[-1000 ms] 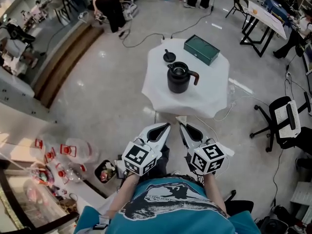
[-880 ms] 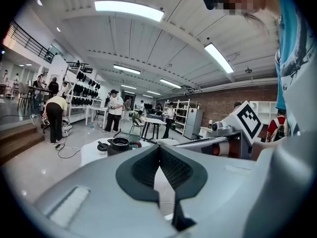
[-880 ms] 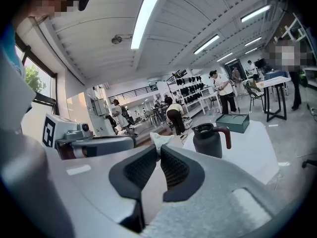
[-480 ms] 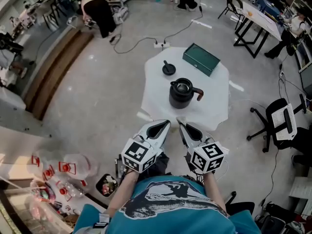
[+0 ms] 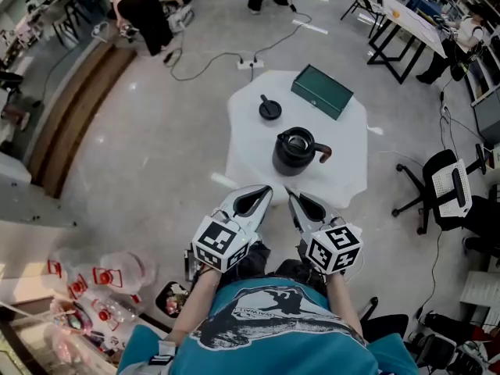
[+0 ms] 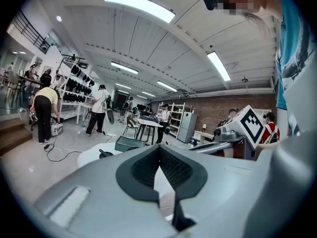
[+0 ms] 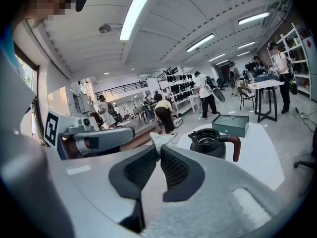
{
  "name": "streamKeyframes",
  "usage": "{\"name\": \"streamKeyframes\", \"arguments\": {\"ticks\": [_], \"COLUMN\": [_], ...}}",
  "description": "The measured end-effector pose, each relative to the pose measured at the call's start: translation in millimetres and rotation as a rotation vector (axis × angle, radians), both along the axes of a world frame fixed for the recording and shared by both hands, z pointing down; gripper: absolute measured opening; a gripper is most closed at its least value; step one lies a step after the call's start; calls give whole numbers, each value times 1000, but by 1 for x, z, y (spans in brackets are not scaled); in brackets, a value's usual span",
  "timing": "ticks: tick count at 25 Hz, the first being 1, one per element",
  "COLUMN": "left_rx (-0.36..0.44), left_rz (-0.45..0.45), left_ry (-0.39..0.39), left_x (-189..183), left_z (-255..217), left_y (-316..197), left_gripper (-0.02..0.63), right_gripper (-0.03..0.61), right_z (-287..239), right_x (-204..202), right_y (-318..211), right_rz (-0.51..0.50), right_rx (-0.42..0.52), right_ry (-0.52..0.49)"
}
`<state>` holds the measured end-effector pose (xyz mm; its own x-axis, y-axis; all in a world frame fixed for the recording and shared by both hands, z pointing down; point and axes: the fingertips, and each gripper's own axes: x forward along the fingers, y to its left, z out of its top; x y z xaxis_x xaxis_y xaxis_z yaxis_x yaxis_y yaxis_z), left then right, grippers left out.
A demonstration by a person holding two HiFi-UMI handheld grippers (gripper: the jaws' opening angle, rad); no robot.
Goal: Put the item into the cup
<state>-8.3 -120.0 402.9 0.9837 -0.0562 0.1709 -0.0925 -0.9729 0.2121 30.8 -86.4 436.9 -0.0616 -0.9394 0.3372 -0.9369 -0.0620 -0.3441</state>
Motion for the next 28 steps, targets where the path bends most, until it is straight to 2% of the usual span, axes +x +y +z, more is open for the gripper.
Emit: {"name": "streamKeyframes", "arguments": {"ticks": [12,19,28], "left_rx": [-45,-46,-51], "left_rz": [16,-42,-149], "left_ry": [-15,-23,-48], "left_x": [-4,0,32], "left_z": [13,16,19], "left_y": [6,-2,-21], "left_gripper": [0,0,0], "right_gripper": [29,29,29], "right_z": [11,15,20], "right_x": [-6,3,48], "right_y": [-2,-12,-30], "right_rz": [-12,-65,-149], "right_rx": [-47,-48,-68], "right_ry": [-10,-42,-34]}}
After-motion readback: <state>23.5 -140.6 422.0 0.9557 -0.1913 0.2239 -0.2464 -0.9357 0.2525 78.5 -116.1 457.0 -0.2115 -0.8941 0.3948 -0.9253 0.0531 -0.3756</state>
